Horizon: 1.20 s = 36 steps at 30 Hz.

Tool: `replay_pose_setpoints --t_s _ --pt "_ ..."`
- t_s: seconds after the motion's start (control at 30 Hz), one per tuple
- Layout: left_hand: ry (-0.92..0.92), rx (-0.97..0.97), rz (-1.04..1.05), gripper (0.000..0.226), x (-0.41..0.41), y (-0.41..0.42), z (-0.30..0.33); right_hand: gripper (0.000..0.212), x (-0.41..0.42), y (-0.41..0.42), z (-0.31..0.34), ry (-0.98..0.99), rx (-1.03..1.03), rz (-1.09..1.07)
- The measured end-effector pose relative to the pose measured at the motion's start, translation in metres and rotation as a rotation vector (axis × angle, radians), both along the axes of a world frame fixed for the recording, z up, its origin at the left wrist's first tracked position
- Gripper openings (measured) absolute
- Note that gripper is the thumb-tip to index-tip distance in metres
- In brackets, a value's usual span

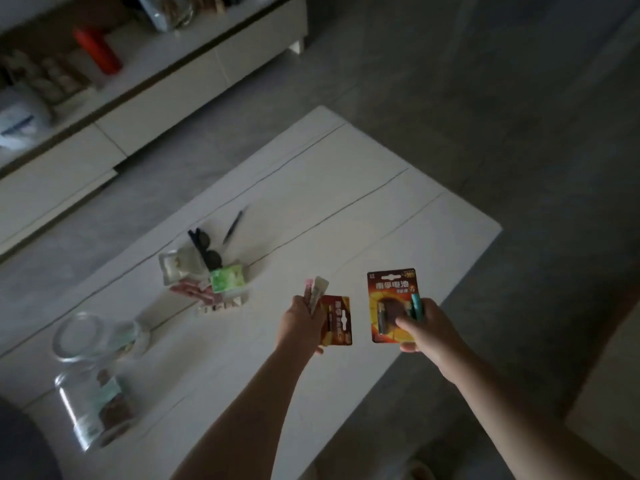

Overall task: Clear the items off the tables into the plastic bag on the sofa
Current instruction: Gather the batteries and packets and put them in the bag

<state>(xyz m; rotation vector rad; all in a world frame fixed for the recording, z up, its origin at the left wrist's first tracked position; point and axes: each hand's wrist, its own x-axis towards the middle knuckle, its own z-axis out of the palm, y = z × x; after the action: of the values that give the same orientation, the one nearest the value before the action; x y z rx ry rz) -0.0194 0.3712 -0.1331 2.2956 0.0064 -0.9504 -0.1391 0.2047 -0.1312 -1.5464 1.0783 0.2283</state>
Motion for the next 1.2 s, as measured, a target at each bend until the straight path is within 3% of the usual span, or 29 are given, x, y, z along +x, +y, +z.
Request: replay_pose_setpoints --t_s 0.27,0.53,0.63,0.97,1.2 --pt "-0.116 -0.005 -0.377 0.031 -0.077 -0.114 0.076 0.035 -0.126 -0.086 0.070 0.005 -0.125 -0.268" --pt "-0.046 -0.136 -0.626 0.034 -0.196 -0.217 0.116 0.036 -0.264 -0.132 0.111 -0.017 -0.264 -0.575" --pt "0.020 -0.179 -0.673 0.048 -0.241 -0.247 0.120 0.039 -0.315 -0.140 0.119 0.015 -0.247 -0.647" --pt "0.122 -0.151 -0.916 0.051 -0.372 -0.304 0.104 0.043 -0.450 -0.154 0.116 0.305 -0.426 -0.749" --pt "0.136 -0.118 -1.121 0.056 -0.424 -0.331 0.086 0.057 -0.486 -0.166 0.107 0.499 -0.488 -0.611"
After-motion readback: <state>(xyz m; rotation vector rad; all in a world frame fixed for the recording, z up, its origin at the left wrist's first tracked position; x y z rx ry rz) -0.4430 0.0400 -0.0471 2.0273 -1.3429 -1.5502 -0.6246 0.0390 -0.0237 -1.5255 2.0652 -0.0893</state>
